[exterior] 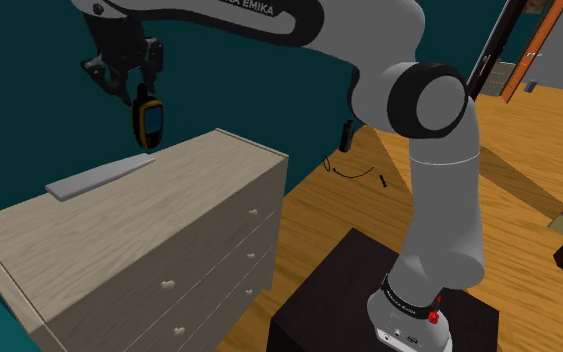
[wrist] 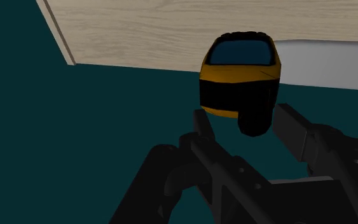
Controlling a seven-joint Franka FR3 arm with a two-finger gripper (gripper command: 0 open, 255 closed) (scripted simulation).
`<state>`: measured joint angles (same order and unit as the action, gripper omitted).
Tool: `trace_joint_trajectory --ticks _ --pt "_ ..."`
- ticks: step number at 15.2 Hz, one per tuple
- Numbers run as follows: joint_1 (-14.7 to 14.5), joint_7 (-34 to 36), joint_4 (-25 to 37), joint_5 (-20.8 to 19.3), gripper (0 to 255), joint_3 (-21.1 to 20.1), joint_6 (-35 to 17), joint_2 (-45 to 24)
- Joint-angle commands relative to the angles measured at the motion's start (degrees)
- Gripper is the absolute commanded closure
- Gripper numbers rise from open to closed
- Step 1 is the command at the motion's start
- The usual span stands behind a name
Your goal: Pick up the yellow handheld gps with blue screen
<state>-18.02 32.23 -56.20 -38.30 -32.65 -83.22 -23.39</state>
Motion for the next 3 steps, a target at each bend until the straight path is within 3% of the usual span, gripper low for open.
trace_joint_trajectory --ticks 1,3 --pt "-1.5 -0.9 4.0 -1.0 255 0.2 2.4 -1.6" --pt "-1.7 -1.0 4.4 -1.1 255 0.3 2.5 -1.7"
